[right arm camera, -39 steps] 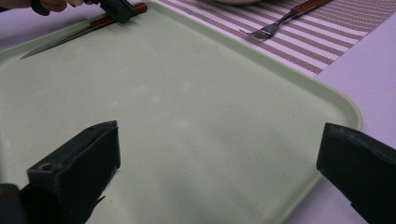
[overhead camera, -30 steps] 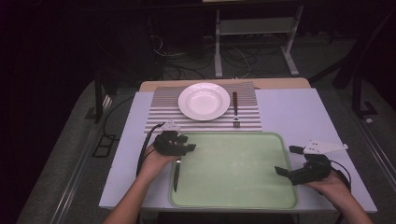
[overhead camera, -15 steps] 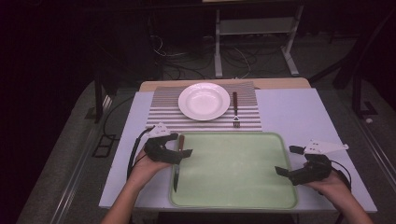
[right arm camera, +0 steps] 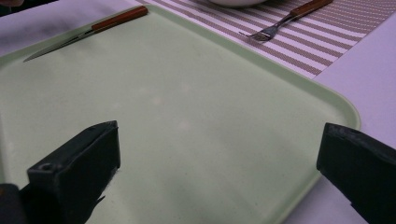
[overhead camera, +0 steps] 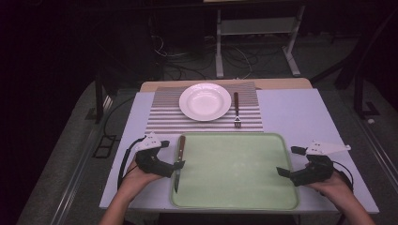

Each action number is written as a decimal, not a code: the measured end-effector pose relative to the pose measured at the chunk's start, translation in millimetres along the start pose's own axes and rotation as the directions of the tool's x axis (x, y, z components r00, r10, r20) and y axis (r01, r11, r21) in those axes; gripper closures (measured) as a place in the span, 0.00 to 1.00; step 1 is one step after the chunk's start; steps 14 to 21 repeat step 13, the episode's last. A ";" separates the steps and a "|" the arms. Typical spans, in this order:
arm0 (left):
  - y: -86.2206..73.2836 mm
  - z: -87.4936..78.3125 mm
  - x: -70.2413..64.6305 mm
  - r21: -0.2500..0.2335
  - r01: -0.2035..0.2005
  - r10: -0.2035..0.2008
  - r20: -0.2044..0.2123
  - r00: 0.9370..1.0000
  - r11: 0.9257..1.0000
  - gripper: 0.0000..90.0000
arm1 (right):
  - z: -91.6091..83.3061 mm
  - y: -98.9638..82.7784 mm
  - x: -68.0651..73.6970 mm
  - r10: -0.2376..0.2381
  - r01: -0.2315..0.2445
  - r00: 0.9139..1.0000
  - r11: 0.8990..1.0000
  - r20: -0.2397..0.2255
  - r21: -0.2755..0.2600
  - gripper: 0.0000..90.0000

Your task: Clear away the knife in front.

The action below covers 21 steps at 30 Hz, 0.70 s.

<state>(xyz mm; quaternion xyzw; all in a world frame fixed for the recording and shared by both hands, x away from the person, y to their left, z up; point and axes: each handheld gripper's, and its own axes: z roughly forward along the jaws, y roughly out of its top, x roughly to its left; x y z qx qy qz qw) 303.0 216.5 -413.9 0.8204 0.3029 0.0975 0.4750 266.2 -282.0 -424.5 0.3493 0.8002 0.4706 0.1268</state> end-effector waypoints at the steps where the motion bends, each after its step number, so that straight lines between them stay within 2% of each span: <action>1: 0.1 0.4 0.4 -0.001 0.004 -0.004 0.001 1.000 1.000 0.00 | 0.0 0.0 0.0 0.000 0.000 1.000 1.000 0.000 0.001 0.00; 4: 1.8 0.4 0.4 -0.014 0.004 -0.004 0.001 1.000 1.000 0.00 | 0.2 -0.1 -0.1 -0.001 0.001 1.000 1.000 0.001 0.001 0.00; 13: 0.0 -0.9 5.1 -0.004 0.018 -0.018 -0.025 1.000 1.000 0.00 | 0.3 -0.4 -0.4 0.000 0.000 1.000 1.000 0.002 0.004 0.00; 21: 0.0 -0.9 5.1 -0.004 0.018 -0.018 -0.025 1.000 1.000 0.00 | 0.3 -0.4 -0.4 0.000 0.000 1.000 1.000 0.002 0.004 0.00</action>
